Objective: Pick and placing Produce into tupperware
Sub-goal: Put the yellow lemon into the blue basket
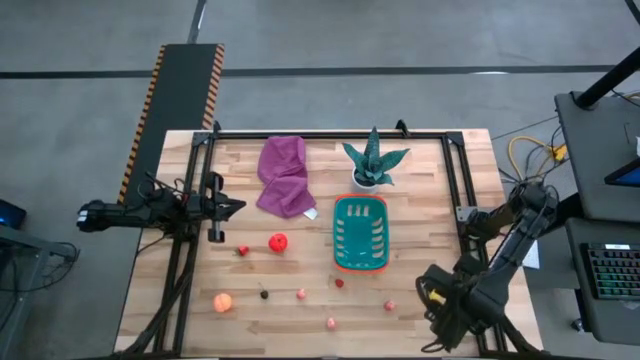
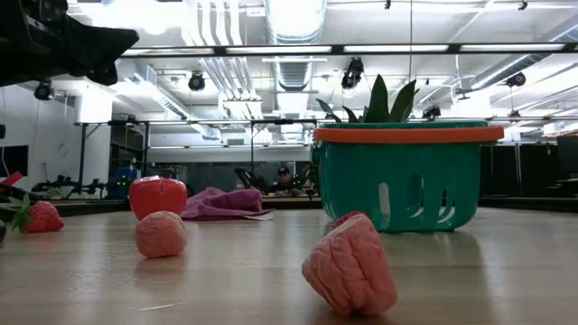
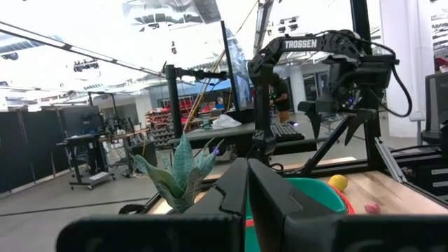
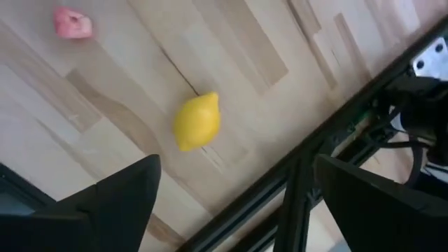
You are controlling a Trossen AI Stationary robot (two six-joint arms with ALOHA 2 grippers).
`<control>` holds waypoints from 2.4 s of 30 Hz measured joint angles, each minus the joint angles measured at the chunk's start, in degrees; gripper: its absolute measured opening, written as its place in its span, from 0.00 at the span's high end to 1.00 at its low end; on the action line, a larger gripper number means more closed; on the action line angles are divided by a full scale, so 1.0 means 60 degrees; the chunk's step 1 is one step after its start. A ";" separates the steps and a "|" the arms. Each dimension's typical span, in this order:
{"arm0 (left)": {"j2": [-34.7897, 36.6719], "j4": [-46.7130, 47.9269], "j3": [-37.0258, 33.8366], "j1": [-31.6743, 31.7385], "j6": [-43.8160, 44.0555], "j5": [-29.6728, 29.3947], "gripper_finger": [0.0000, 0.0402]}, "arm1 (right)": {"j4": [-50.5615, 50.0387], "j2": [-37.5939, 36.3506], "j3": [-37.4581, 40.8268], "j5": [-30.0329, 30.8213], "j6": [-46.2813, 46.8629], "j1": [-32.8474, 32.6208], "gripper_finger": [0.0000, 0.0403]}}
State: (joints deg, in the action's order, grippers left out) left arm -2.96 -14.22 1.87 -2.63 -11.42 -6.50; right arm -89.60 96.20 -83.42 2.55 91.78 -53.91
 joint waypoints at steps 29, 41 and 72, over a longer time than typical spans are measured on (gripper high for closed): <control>-0.0066 -0.0043 0.0000 0.0000 0.0084 0.0004 1.00 | -0.0019 0.0103 0.0007 0.0579 0.5028 -0.0007 0.09; -0.0062 -0.0047 0.0000 0.0000 0.0084 0.0004 1.00 | 0.0044 0.0102 0.0011 0.0561 0.4955 -0.0007 0.09; -0.0208 -0.0050 0.0000 0.0000 0.0084 0.0004 1.00 | 0.5425 0.0081 0.4049 -0.0251 0.4395 -0.0011 0.09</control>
State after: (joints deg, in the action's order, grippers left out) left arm -4.21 -14.52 1.87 -2.63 -10.92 -6.48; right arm -57.05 96.68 -59.12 1.04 118.15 -53.98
